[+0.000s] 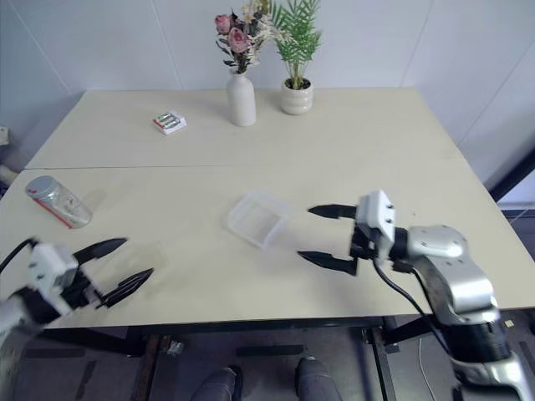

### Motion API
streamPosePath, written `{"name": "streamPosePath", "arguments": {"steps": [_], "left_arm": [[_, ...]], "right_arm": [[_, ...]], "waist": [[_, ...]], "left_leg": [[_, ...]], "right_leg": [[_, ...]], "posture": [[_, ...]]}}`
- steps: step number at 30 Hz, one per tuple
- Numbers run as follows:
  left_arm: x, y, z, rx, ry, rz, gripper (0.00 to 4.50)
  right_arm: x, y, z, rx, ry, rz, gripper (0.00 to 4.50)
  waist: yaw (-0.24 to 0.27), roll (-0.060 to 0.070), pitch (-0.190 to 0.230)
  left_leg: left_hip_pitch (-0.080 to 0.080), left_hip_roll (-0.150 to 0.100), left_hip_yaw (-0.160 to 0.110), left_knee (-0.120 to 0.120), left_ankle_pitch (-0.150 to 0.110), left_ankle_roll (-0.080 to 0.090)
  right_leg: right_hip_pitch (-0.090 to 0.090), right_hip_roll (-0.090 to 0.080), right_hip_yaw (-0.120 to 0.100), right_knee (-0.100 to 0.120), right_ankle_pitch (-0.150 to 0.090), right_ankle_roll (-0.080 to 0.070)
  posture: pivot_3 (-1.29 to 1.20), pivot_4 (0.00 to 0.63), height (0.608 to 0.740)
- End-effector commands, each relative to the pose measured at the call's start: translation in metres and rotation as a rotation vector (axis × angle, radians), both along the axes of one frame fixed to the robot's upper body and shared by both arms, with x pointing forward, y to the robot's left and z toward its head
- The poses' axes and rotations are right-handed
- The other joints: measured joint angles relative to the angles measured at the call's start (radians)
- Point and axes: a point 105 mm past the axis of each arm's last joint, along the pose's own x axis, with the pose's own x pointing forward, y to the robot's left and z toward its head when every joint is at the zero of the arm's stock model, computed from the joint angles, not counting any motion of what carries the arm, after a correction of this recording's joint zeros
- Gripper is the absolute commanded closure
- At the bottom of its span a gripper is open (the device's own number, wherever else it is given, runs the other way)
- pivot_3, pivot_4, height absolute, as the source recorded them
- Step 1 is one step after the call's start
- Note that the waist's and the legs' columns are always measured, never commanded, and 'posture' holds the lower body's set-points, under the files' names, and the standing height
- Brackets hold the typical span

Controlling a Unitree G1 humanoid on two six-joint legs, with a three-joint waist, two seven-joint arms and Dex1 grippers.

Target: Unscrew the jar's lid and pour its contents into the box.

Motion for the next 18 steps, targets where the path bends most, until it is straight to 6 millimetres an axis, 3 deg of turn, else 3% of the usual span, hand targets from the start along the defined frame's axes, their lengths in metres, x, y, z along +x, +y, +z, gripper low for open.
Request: {"name": "streamPosePath", "arguments": {"steps": [1,6,10,18], "left_arm": [[-0.012,0.037,0.020,0.003,-0.116,0.209,0.00],[-0.012,0.068,0.030,-0.019,-0.174,0.316,0.00],[0.002,0.109,0.031,-0.014,-0.166,0.378,0.00],[0.037,0.128,0.045,0.021,-0.161,0.320,0.00]], "right_arm": [[-0.004,0.025,0.018,0.051,-0.053,0.097,0.01],[-0.004,0.048,0.032,0.099,-0.069,0.176,0.01],[-0.009,0.070,0.046,0.120,-0.112,0.255,0.01],[-0.006,0.071,0.051,0.129,-0.130,0.246,0.01]], "waist": [[0.011,-0.001,0.000],[0.035,-0.001,0.000],[0.032,-0.001,0.000],[0.031,-0.002,-0.001]], "left_leg": [[0.000,0.000,-0.002,0.000,0.000,0.000],[0.000,-0.001,-0.005,0.001,0.003,0.000],[-0.001,-0.002,-0.003,0.002,0.004,0.001],[-0.002,-0.001,-0.004,-0.002,0.003,-0.001]], "right_leg": [[0.000,0.001,-0.001,0.000,0.000,-0.001],[0.002,0.001,-0.005,-0.002,-0.003,-0.011],[0.002,-0.001,-0.004,-0.003,-0.006,-0.016],[-0.002,-0.001,-0.006,-0.001,0.002,-0.003]], "posture": [[0.00,0.150,0.740],[0.00,0.150,0.740],[0.00,0.150,0.740],[0.00,0.150,0.740]]}}
